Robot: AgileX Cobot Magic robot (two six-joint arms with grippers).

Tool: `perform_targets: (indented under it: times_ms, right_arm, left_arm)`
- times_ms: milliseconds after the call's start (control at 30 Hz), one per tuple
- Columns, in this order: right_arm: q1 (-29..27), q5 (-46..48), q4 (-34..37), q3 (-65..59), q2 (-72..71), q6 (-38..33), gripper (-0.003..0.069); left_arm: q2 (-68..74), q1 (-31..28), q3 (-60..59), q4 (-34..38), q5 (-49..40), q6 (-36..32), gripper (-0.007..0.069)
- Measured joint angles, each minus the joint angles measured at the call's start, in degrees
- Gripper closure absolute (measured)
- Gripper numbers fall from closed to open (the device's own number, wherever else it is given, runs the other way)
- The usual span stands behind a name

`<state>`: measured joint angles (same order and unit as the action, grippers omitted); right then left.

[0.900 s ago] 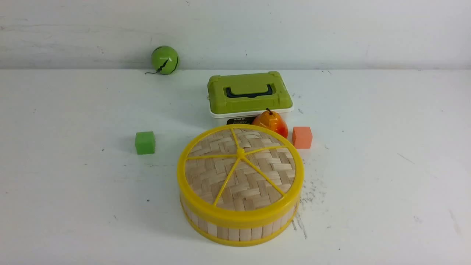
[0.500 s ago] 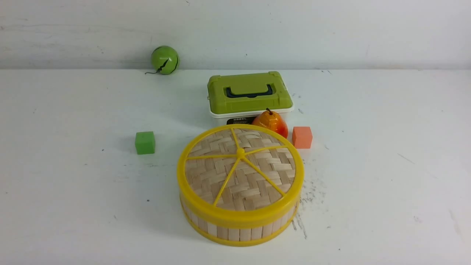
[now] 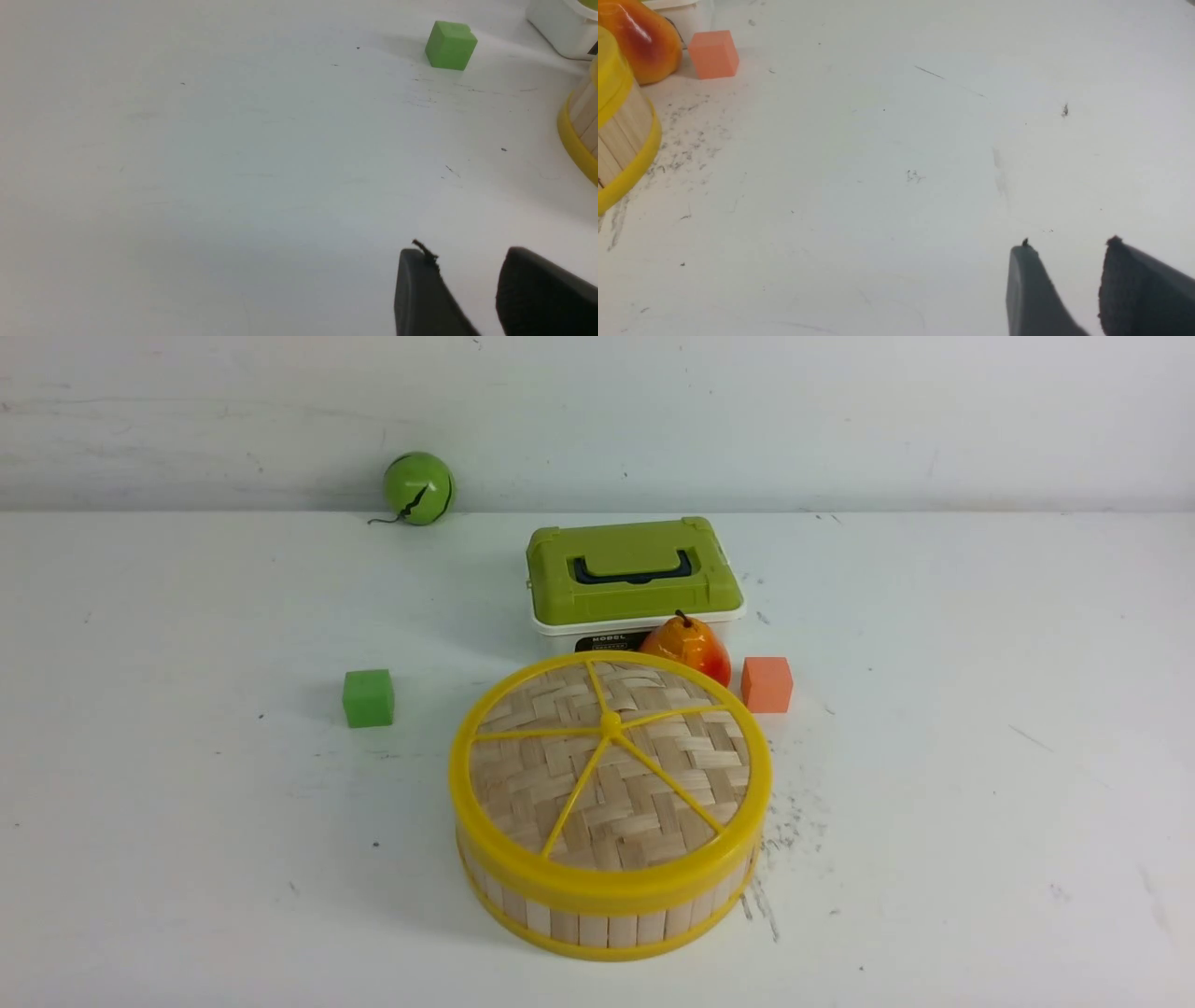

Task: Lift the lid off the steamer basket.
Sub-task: Use the right arm to lift the lid of the steamer

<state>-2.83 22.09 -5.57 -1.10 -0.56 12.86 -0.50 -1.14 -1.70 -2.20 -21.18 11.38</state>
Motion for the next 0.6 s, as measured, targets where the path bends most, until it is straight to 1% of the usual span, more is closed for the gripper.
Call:
perform_targets:
  times_ms: [600]
  right_arm:
    - [0.0,0.0,0.0,0.0,0.0,0.0,0.0422]
  left_arm:
    - [0.0,0.0,0.0,0.0,0.0,0.0,0.0385]
